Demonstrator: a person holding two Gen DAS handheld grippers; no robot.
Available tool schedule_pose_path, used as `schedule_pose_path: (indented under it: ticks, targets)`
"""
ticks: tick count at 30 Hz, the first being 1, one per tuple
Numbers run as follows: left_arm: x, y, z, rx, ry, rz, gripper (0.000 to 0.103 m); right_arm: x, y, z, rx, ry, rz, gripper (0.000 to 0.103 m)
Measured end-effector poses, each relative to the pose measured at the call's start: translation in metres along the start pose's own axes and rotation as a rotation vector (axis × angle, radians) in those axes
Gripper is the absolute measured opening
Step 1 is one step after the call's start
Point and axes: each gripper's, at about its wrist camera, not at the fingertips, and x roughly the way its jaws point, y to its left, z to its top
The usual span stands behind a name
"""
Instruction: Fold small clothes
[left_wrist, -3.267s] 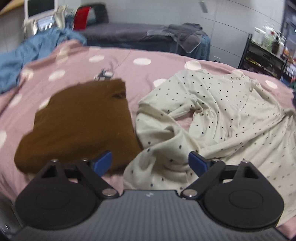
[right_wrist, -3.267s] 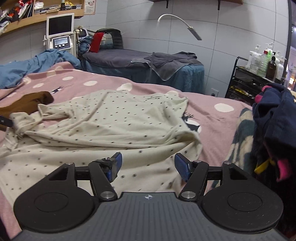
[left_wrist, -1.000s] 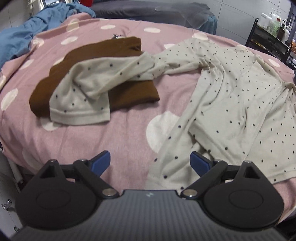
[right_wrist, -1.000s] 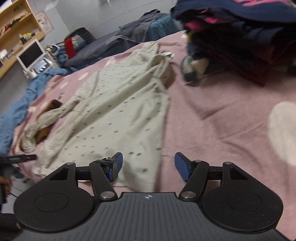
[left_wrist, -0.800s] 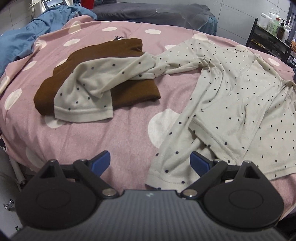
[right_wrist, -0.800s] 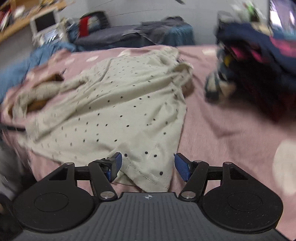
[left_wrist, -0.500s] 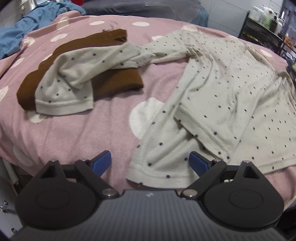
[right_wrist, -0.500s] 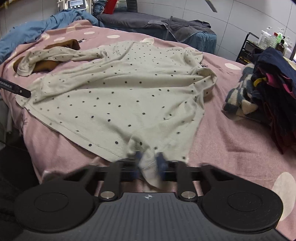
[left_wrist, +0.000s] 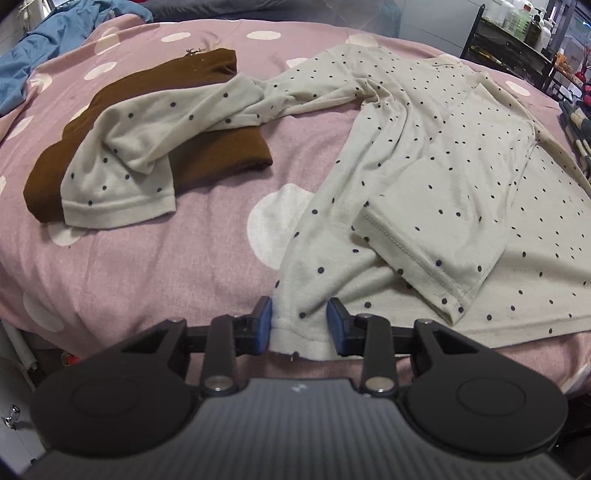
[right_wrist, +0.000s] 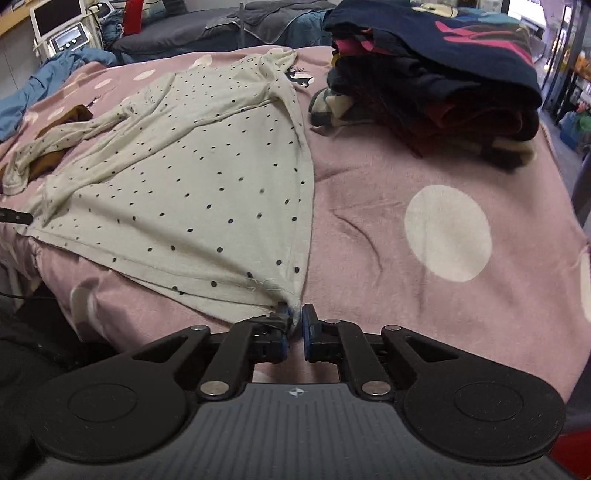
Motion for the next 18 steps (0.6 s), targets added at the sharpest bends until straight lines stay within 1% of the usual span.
schedule_pose_path:
  ticks: [1,2,3,4,5,7,9,10,11,12,13,14,15,16,17,18]
  targets:
    - [-0.001,0.002,0.0,-0.011,-0.006,0.01,0.053,-0.001,0.002,0.003,-0.012,-0.003,-0.004,0.032]
    - [-0.003,0.004,0.001,-0.022,-0.013,0.021,0.073,-0.006,0.003,0.006,-0.008,-0.036,-0.009,0.055]
    - [-0.005,0.006,0.001,-0.031,-0.025,0.024,0.079,-0.014,0.003,0.01,0.005,-0.087,-0.002,0.071]
    - [-0.007,0.008,0.001,-0.037,-0.038,0.014,0.083,-0.019,0.003,0.013,0.014,-0.124,0.009,0.102]
    - [-0.008,0.009,0.002,-0.036,-0.041,-0.002,0.083,-0.023,0.002,0.017,0.016,-0.147,0.014,0.103]
    - [-0.005,0.008,0.002,-0.027,-0.039,-0.019,0.083,-0.021,0.003,0.024,0.009,-0.163,0.02,0.103]
    - [0.004,0.003,-0.001,0.007,-0.033,0.017,0.08,-0.009,0.004,0.027,0.006,-0.146,0.042,0.103]
    - [0.009,0.0,-0.002,0.022,-0.017,0.033,0.069,-0.002,0.004,0.028,0.023,-0.129,0.053,0.103]
    - [0.012,-0.003,-0.005,0.033,-0.016,0.037,0.066,0.005,0.003,0.028,0.038,-0.111,0.066,0.103]
    - [0.01,-0.006,-0.006,0.044,-0.033,0.041,0.062,0.013,0.003,0.027,0.053,-0.087,0.075,0.103]
    - [0.009,-0.008,-0.006,0.06,-0.033,0.034,0.052,0.019,0.003,0.025,0.067,-0.062,0.084,0.091]
    - [0.007,-0.009,-0.006,0.067,-0.033,0.029,0.039,0.024,0.003,0.023,0.076,-0.043,0.095,0.051]
    - [0.005,-0.009,-0.005,0.069,-0.026,0.029,0.031,0.027,0.004,0.02,0.066,-0.035,0.1,0.032]
    - [0.003,-0.007,-0.004,0.074,-0.013,0.018,0.018,0.026,0.008,0.017,0.032,-0.03,0.091,0.026]
    - [0.002,-0.005,-0.002,0.083,0.007,0.009,0.014,0.024,0.012,0.016,-0.01,-0.023,0.078,0.022]
    - [0.001,-0.002,-0.001,0.086,0.017,0.017,0.014,0.022,0.014,0.017,-0.042,-0.019,0.062,0.02]
